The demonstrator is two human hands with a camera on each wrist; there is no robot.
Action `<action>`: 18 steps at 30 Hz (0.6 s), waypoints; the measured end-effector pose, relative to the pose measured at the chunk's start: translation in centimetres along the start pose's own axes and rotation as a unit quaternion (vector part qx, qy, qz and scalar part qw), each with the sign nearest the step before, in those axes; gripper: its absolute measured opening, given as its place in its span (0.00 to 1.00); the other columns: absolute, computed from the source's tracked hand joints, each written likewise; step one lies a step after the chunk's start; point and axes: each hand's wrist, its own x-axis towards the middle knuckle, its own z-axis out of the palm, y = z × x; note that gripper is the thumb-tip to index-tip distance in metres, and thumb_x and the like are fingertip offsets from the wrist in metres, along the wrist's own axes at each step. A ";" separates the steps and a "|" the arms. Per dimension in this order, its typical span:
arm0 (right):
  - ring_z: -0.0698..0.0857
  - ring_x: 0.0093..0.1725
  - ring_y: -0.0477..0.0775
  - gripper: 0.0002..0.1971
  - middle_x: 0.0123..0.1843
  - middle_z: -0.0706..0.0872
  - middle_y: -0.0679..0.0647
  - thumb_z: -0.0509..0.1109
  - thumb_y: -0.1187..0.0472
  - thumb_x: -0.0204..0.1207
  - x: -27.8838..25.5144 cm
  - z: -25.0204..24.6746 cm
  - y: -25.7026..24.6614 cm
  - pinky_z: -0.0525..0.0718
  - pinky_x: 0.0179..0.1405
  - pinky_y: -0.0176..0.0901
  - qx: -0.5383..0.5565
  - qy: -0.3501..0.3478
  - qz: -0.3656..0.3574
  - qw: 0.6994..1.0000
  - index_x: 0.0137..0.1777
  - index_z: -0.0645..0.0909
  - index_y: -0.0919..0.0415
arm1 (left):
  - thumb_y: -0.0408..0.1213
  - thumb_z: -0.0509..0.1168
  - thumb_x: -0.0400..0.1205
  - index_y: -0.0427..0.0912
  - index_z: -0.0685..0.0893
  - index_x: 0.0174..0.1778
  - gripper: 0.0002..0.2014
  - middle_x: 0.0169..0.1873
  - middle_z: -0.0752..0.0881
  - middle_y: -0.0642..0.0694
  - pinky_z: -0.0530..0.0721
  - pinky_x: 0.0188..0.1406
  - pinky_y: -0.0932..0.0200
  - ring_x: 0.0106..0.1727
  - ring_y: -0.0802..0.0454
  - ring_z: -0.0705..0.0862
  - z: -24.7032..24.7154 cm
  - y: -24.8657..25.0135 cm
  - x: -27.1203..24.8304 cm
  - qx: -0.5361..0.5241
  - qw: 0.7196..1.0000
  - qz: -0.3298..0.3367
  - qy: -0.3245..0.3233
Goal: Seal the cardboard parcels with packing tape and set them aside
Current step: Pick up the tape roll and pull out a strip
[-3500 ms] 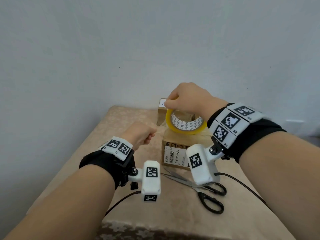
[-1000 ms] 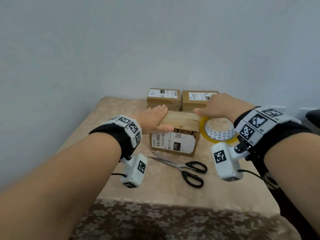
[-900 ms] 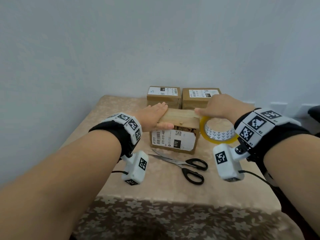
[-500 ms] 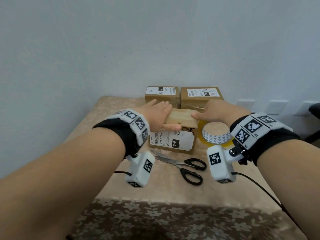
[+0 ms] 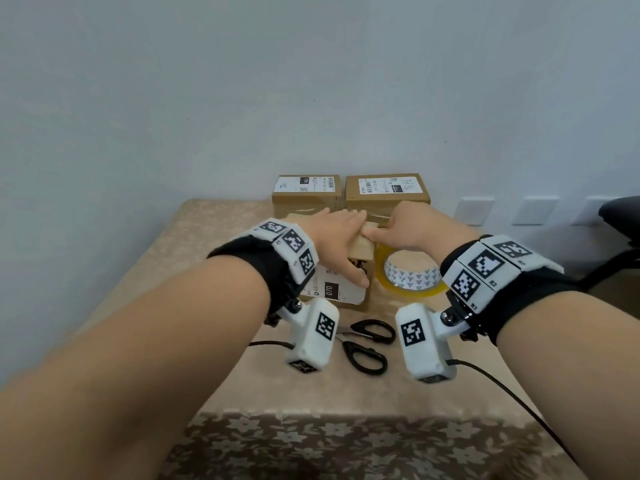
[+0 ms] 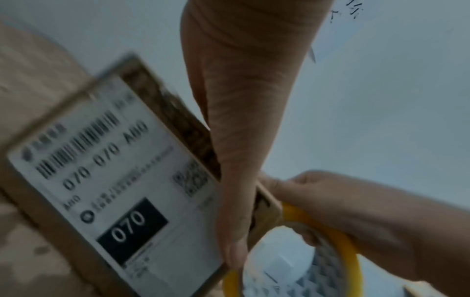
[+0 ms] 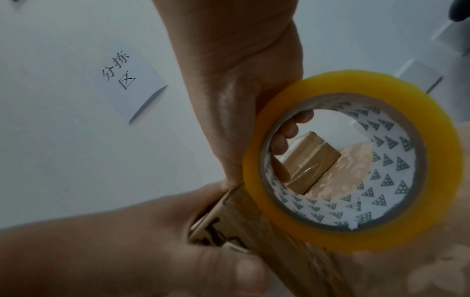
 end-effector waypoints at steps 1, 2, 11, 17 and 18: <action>0.72 0.23 0.52 0.31 0.22 0.71 0.51 0.63 0.33 0.75 -0.2 0.1 0.3 0.69 0.27 0.43 0.017 0.011 0.001 1.000 0.23 0.68 0.59 | 0.68 0.69 0.67 0.38 0.48 0.83 0.59 0.79 0.62 0.43 0.56 0.79 0.48 0.79 0.47 0.62 -0.1 0.5 0.4 -0.014 1.000 0.005 0.014; 0.72 0.24 0.53 0.31 0.22 0.72 0.51 0.64 0.33 0.74 -0.6 0.2 0.8 0.69 0.27 0.43 0.041 0.029 -0.001 0.999 0.23 0.68 0.59 | 0.66 0.72 0.66 0.39 0.54 0.82 0.57 0.75 0.69 0.44 0.65 0.75 0.50 0.74 0.46 0.68 -0.1 0.6 0.6 -0.031 0.999 0.005 0.029; 0.76 0.36 0.53 0.27 0.35 0.75 0.57 0.70 0.36 0.66 -2.1 -5.6 0.2 0.71 0.38 0.47 0.430 0.263 -0.064 0.861 0.37 0.77 0.64 | 0.52 0.81 0.64 0.44 0.59 0.76 0.50 0.69 0.70 0.49 0.74 0.66 0.59 0.69 0.55 0.71 0.3 -2.2 -0.6 -0.422 0.877 -0.022 0.230; 0.71 0.32 0.45 0.19 0.33 0.70 0.45 0.70 0.39 0.74 -1.0 -7.2 -5.9 0.65 0.31 0.40 0.325 0.207 -0.101 0.917 0.34 0.69 0.51 | 0.51 0.79 0.67 0.54 0.58 0.68 0.41 0.65 0.75 0.51 0.78 0.64 0.56 0.66 0.56 0.76 3.9 -3.0 -1.1 -0.554 0.801 -0.046 0.224; 0.71 0.33 0.43 0.18 0.34 0.70 0.44 0.69 0.39 0.74 -0.6 -6.9 -6.6 0.65 0.30 0.38 0.310 0.200 -0.103 0.924 0.37 0.70 0.51 | 0.50 0.79 0.68 0.53 0.59 0.68 0.40 0.63 0.76 0.53 0.78 0.59 0.63 0.64 0.59 0.77 3.8 -3.4 -1.4 -0.546 0.807 -0.039 0.222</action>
